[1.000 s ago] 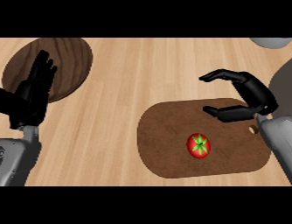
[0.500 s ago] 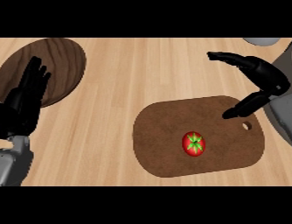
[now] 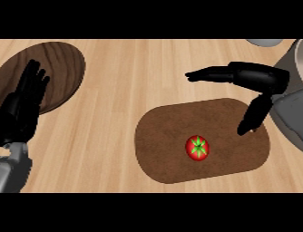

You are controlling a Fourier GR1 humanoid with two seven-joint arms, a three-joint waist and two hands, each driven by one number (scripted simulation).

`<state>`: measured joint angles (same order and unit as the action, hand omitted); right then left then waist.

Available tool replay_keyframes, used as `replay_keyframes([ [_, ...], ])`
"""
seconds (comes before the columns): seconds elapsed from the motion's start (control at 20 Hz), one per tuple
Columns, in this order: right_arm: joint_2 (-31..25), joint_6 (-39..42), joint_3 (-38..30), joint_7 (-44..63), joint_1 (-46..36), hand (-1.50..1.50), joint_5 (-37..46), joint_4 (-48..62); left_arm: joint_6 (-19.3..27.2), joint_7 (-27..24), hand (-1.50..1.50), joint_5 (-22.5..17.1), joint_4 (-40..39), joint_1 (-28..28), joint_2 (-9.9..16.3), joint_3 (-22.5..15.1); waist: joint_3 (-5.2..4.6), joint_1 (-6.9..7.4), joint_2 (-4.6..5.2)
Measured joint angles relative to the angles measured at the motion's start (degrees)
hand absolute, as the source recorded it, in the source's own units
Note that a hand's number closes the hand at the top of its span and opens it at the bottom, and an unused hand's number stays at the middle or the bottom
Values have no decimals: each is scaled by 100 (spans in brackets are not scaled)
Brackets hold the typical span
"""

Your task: Pick the tomato from the cutting board and place it in the pot

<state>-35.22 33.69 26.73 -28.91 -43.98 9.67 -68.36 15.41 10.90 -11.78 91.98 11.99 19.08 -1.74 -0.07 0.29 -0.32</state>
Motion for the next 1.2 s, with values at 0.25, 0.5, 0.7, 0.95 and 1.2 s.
replay_keyframes([
  [0.25, 71, 332, 541, 639, 71, -150, 447, -708, -87, 118, 0, -69, 68, -20, 78, 139, 1, -31, 1],
  [0.5, 199, 729, 501, 1154, 466, -150, 673, -1378, -101, 104, 0, 48, 149, -109, -51, 151, 4, -39, 13],
  [0.7, 405, 951, 326, 1356, 748, -150, 913, -1659, -239, 110, 0, 75, 142, -125, -71, 266, 4, -31, 21],
  [0.95, 560, 949, 351, 1441, 1090, -150, 1515, -1799, -294, 103, 0, 185, 63, -31, -151, 318, 6, -26, 27],
  [1.2, 794, 820, 289, 1451, 1291, -150, 2155, -1714, -374, 137, 0, 247, 177, -107, -228, 388, 7, -13, 30],
])
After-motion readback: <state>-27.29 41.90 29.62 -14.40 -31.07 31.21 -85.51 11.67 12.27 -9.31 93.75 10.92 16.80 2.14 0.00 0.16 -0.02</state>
